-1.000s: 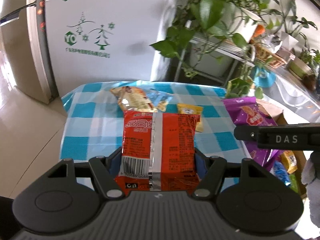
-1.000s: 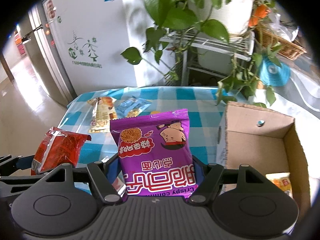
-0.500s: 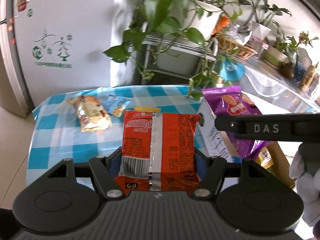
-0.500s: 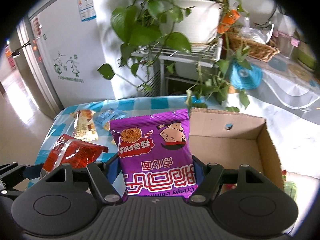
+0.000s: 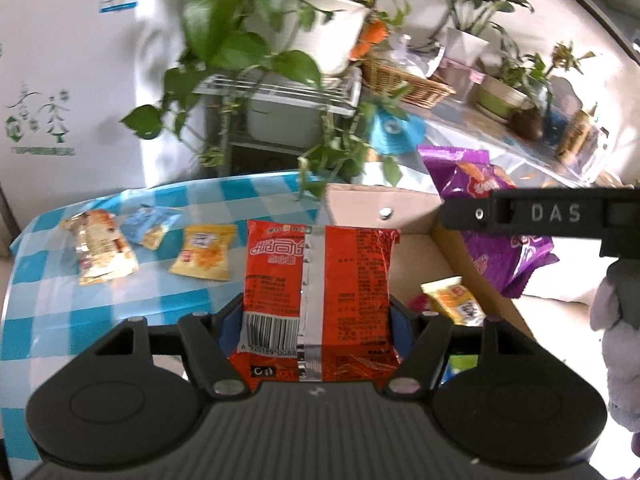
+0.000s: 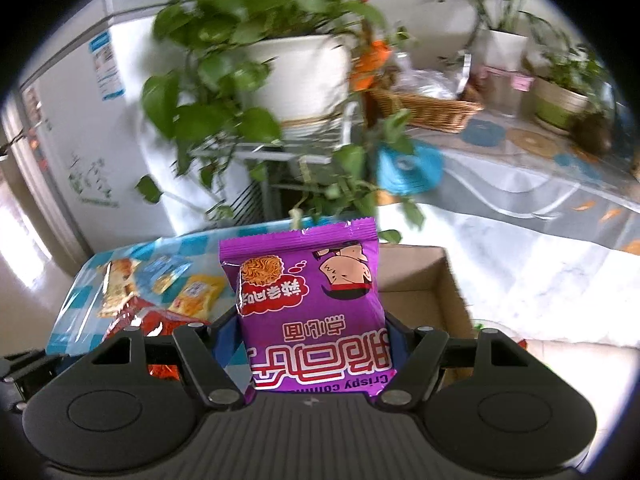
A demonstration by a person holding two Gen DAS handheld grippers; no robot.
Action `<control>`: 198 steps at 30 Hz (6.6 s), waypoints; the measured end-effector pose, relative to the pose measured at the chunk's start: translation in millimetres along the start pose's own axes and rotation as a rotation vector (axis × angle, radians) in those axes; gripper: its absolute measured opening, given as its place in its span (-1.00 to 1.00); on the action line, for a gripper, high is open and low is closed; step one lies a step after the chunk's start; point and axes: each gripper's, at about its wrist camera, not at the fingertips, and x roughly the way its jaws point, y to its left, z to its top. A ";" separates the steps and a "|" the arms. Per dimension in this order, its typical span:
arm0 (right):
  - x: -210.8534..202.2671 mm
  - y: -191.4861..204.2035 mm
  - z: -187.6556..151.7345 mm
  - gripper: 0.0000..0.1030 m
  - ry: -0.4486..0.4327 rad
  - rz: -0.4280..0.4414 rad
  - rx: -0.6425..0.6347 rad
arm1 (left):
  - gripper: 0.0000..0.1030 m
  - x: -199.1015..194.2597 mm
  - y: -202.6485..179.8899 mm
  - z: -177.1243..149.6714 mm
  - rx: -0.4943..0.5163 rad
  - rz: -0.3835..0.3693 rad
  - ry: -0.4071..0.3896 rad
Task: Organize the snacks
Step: 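Lift red bag with left tool while right tool carries purple bag to box, then lower both bags into cardboard box and open both grippers, then move left tool to cream bread bag while right tool approaches yellow waffle bag, then close left gripper on cream bread bag while right gripper closes on waffle bag, then lift bread bag with left tool while right tool carries waffle bag toward box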
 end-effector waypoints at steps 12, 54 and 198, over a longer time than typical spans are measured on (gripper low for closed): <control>-7.5 -33.4 -1.7 0.48 -0.021 -0.045 0.097 | 0.34 31.8 -49.9 -1.0 0.038 -0.102 0.048; 9.1 -23.1 4.8 0.65 -0.010 -0.011 0.162 | 0.64 25.1 17.3 4.1 0.000 -0.038 0.063; 141.2 160.2 10.2 0.26 0.133 0.049 -0.067 | 0.28 79.5 223.4 33.6 -0.129 0.201 0.123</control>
